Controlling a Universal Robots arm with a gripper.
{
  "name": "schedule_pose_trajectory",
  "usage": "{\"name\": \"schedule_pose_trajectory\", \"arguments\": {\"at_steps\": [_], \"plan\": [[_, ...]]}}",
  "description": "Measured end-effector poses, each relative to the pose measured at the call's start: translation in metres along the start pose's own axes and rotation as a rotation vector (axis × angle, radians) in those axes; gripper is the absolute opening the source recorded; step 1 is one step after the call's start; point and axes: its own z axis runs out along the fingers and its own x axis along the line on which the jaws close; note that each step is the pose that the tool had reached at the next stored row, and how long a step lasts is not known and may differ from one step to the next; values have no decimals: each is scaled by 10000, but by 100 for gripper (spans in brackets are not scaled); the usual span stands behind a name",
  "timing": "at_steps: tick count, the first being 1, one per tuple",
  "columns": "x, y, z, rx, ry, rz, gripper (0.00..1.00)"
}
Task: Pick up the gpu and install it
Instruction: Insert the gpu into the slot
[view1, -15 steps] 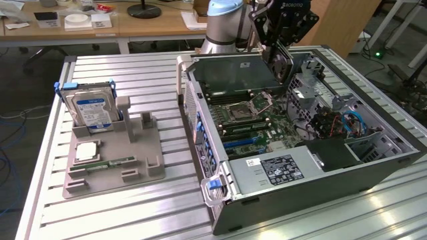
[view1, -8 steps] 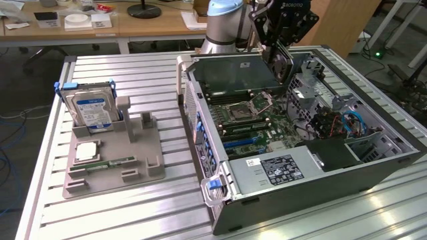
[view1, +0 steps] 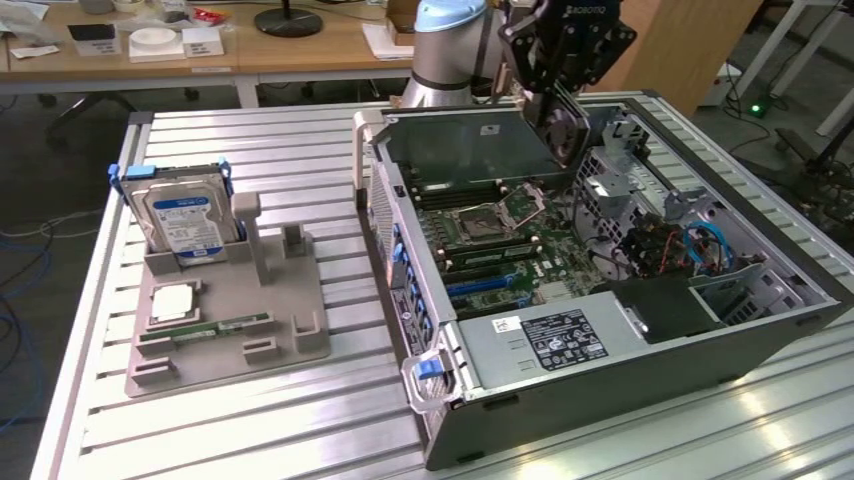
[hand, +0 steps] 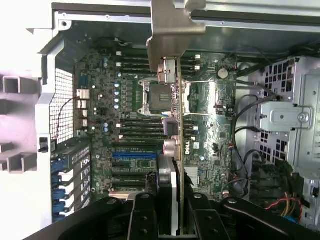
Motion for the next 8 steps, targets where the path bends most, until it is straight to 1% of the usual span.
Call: {"name": "schedule_pose_trajectory", "arguments": {"at_steps": [8], "plan": [[0, -1, 2, -32, -9, -1057, 28]]}}
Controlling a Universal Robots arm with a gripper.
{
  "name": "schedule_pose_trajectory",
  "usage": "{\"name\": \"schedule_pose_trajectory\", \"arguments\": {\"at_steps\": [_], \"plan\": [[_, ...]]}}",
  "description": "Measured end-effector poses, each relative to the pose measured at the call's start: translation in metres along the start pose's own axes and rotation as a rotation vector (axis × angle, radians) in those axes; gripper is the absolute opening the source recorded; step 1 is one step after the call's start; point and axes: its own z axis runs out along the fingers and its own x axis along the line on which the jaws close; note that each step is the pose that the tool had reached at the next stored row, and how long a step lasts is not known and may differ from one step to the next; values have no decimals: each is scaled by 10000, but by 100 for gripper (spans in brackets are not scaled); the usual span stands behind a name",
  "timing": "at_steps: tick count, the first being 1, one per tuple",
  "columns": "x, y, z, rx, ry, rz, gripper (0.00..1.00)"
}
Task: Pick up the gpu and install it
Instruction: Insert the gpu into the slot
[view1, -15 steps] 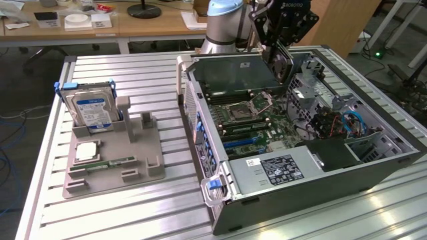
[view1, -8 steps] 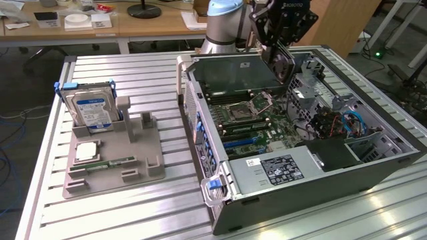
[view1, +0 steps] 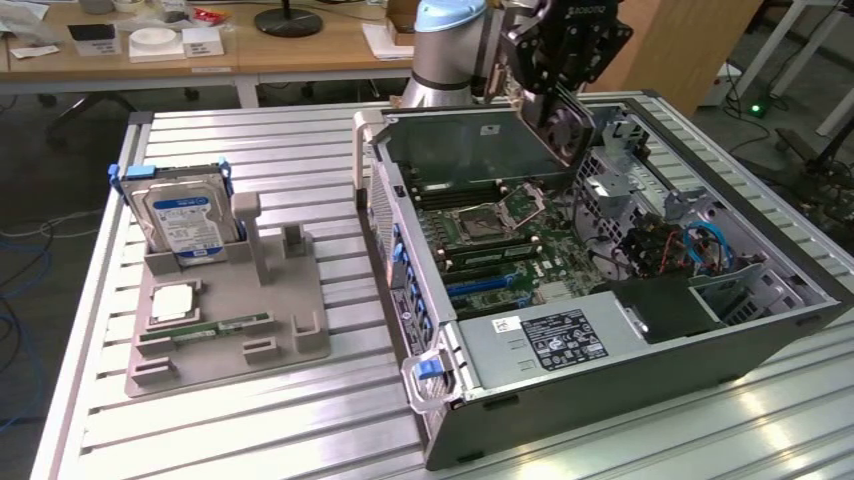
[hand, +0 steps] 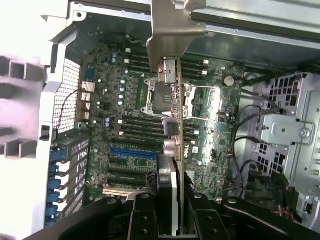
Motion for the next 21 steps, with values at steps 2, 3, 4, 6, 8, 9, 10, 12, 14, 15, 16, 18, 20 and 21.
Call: {"name": "schedule_pose_trajectory", "arguments": {"at_steps": [2, 3, 4, 6, 8, 9, 10, 12, 14, 15, 16, 18, 20, 21], "plan": [[0, -1, 1, -8, -2, -269, 28], [0, -1, 1, -12, -3, -388, 28], [0, -2, 1, -15, -4, -506, 28], [0, -2, 1, -23, -6, -758, 28], [1, -3, 1, -30, -8, -1019, 28], [0, -4, 1, -34, -8, -1143, 28], [1, -4, 2, -38, -10, -1279, 28], [0, -4, 2, -47, -12, -1582, 28], [1, -4, 3, -57, -15, -1904, 28], [1, -4, 3, -62, -16, -2068, 28], [1, -4, 3, -67, -18, -2244, 28], [1, -4, 4, -76, -20, -2550, 28], [1, -4, 5, -85, -22, -2827, 28], [1, -4, 5, -89, -23, -2963, 28]]}}
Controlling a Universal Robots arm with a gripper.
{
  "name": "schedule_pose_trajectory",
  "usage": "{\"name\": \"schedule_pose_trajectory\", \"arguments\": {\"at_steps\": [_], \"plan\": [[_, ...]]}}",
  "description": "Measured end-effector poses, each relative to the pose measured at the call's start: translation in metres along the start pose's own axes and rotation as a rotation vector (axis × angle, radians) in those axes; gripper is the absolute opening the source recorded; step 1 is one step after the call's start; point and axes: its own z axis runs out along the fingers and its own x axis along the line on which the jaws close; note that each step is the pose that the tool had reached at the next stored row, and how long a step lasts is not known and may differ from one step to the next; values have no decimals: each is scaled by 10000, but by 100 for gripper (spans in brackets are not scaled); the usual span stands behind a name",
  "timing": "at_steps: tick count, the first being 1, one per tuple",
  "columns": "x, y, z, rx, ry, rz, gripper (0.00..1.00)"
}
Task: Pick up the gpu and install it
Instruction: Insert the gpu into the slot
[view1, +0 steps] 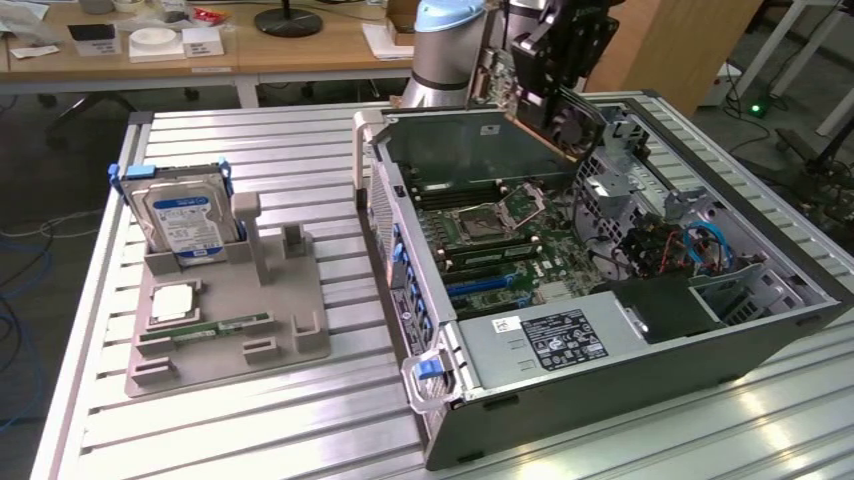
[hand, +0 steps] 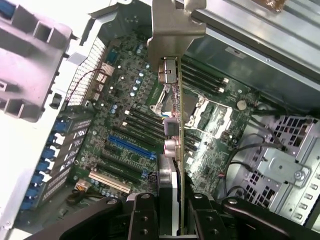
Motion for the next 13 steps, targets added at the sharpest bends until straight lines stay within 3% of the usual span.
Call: {"name": "schedule_pose_trajectory", "arguments": {"at_steps": [13], "plan": [[2, -3, 3, -52, -14, -1716, 28]]}}
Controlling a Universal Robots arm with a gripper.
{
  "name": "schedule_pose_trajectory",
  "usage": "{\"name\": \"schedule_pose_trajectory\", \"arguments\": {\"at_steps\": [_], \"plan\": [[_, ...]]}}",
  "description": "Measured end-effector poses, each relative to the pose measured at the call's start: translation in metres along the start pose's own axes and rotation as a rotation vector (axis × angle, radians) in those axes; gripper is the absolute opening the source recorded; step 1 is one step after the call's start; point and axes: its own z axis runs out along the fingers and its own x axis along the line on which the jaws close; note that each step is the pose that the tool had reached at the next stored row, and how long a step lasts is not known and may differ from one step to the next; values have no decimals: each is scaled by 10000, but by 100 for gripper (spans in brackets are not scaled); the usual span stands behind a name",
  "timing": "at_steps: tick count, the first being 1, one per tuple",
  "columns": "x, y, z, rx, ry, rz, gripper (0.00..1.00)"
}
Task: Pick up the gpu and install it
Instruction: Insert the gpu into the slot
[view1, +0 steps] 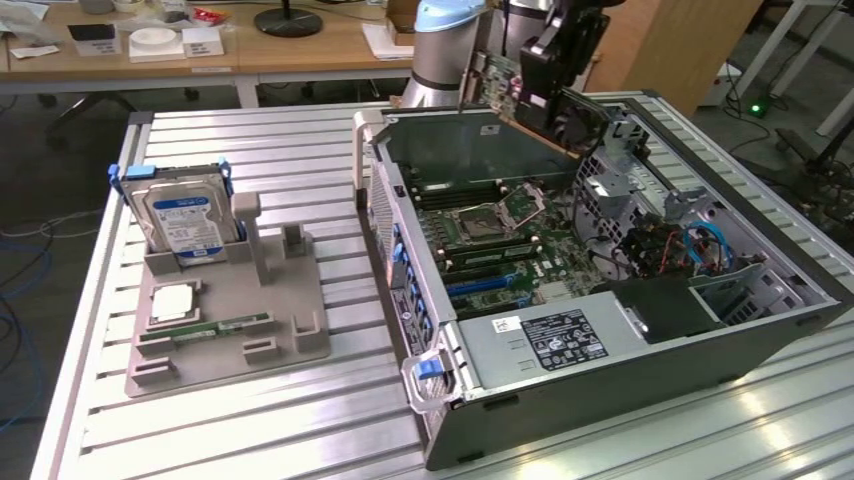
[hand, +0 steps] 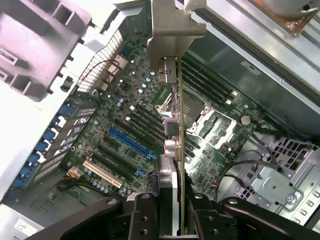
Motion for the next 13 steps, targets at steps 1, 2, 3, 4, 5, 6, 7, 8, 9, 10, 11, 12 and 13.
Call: {"name": "schedule_pose_trajectory", "arguments": {"at_steps": [1, 2, 3, 4, 5, 6, 7, 8, 9, 10, 11, 12, 13], "plan": [[0, 0, 0, -3, 0, -125, 28], [0, -1, 1, -7, -2, -250, 28], [0, -1, 1, -11, -3, -381, 28], [1, -1, 1, -15, -4, -502, 28], [1, -2, 2, -18, -5, -624, 28], [2, -2, 2, -22, -6, -742, 28], [2, -3, 3, -26, -7, -860, 28], [2, -3, 3, -29, -8, -982, 28], [2, -3, 4, -33, -9, -1110, 28], [3, -4, 4, -36, -9, -1225, 28], [4, -6, 5, -40, -11, -1329, 28], [5, -7, 5, -42, -12, -1427, 28], [6, -8, 6, -46, -13, -1526, 28]]}}
